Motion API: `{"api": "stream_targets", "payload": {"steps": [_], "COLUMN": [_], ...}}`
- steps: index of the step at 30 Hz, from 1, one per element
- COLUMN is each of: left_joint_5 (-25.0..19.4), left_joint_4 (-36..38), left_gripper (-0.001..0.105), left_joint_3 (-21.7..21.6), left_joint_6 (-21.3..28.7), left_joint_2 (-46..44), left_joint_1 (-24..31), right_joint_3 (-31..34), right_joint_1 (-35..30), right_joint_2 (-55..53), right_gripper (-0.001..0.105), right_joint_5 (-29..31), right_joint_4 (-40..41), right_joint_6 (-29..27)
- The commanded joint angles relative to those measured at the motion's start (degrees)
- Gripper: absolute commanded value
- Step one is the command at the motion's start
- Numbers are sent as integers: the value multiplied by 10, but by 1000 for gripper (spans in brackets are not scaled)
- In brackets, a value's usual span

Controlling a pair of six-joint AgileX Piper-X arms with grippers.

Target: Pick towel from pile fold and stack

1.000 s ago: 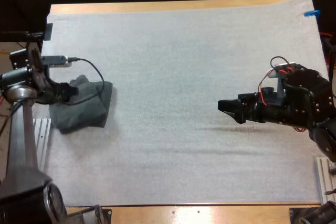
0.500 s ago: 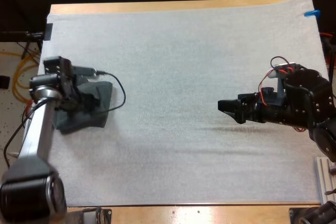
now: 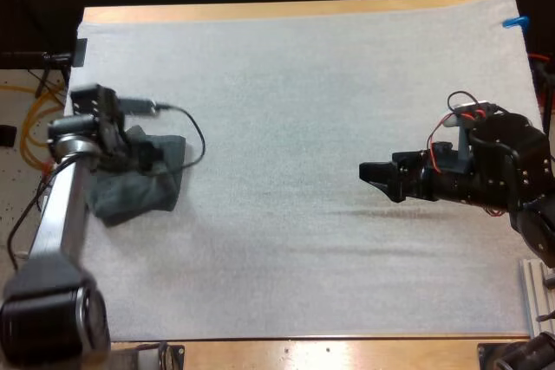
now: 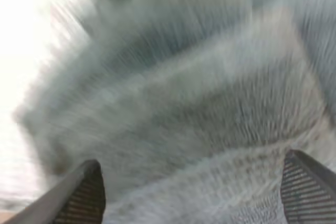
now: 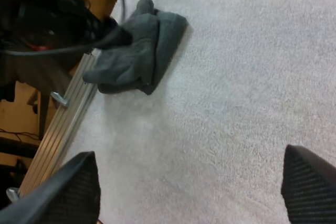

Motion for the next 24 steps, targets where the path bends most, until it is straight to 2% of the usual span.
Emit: {"api": "stream_targets", "payload": {"steps": [1, 5, 9, 12, 15, 20, 24], "left_joint_5": [1, 13, 60, 108, 115, 115, 115], "left_joint_4": [-2, -9, -1, 22, 40, 45, 45], "left_gripper": [67, 67, 67, 67, 67, 67, 67], "left_joint_3": [-15, -27, -27, -27, -25, -23, -23], "left_joint_6": [-5, -5, -1, 1, 0, 0, 0], "left_joint_2": [-36, -101, -155, -178, -193, -202, -202], "left_joint_1": [-1, -1, -3, -5, -16, -59, -110], "right_joint_3": [-1, -1, -1, -1, -1, -1, -1], "right_joint_1": [0, 0, 0, 0, 0, -10, -55], "right_joint_2": [0, 0, 0, 0, 0, 19, 57], "right_gripper": [70, 70, 70, 70, 70, 70, 70], "right_joint_5": [-12, -26, -73, -80, -78, -31, 10], "right_joint_4": [-5, -5, -9, -11, -24, -53, -59], "right_joint_6": [-2, -2, -2, -7, -30, -15, -24]}}
